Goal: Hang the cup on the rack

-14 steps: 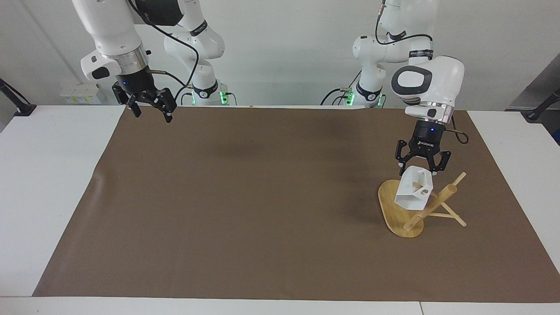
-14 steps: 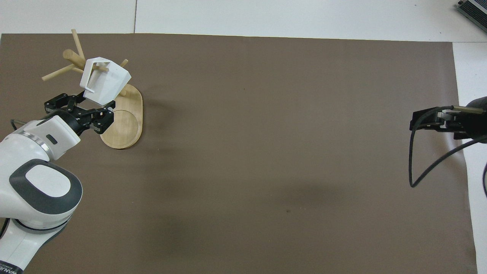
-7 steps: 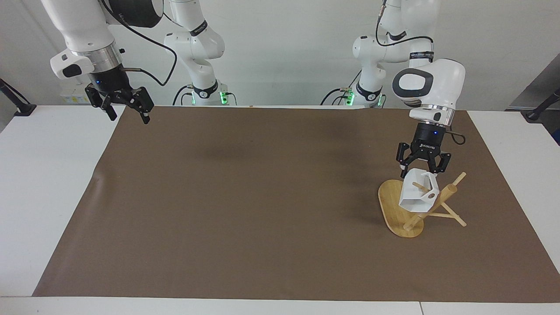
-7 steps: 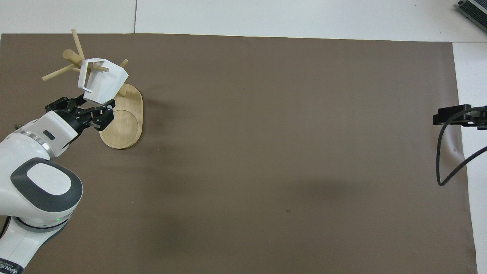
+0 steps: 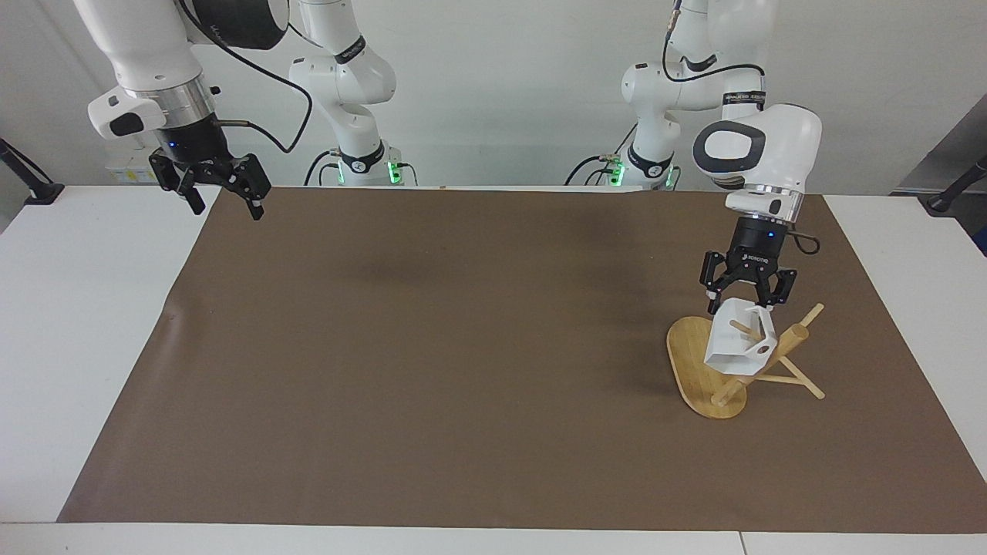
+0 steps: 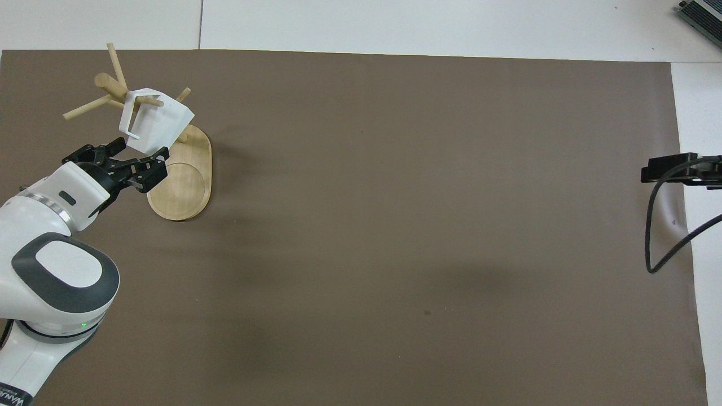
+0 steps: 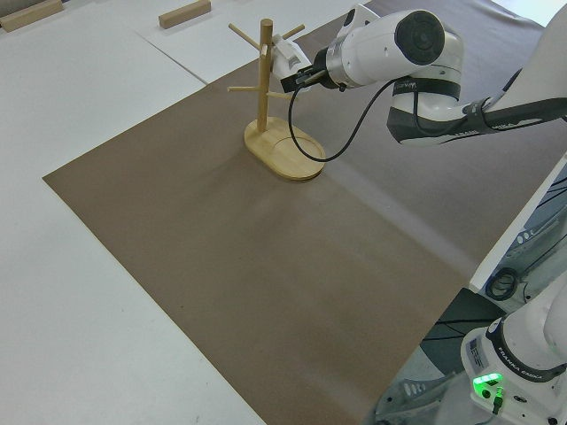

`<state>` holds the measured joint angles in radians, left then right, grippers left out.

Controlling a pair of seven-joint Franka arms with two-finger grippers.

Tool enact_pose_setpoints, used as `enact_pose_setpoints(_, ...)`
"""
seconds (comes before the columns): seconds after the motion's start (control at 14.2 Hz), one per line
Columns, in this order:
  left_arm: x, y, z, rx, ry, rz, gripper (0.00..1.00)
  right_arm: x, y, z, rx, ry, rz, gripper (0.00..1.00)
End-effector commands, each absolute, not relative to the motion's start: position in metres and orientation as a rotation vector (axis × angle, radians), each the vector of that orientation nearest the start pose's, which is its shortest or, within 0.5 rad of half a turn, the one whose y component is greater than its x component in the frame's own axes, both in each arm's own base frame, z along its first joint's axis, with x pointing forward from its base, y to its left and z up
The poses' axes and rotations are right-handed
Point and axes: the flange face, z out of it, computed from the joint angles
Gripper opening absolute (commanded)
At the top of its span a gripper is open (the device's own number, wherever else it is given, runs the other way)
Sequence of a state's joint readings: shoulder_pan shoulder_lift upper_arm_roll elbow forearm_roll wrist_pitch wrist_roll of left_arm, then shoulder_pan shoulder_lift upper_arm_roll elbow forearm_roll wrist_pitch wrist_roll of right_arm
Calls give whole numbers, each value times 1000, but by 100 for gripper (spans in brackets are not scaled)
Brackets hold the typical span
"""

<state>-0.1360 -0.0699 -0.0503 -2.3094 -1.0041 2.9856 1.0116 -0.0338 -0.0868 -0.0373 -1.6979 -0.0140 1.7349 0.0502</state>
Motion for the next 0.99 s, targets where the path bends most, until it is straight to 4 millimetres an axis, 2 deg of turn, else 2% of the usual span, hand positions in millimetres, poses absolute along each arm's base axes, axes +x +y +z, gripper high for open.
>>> enact_pose_setpoints(0.0,539,-36,441,-3045,375,-1316,100,536,-42,626,-3156,167,-218,100)
enact_pose_setpoints(0.21,542,-27,444,-3073,374,-1305,100,536,-43,625,-3154,168,-203,100)
enact_pose_setpoints(0.49,539,-4,449,-3121,361,-1282,100,535,-42,627,-3154,168,-201,100)
enact_pose_setpoints(0.64,541,8,460,-3112,474,-1235,100,534,-42,627,-3155,168,-198,100)
enact_pose_setpoints(0.92,549,53,491,-3134,672,-1071,100,535,-41,627,-3153,163,-198,100)
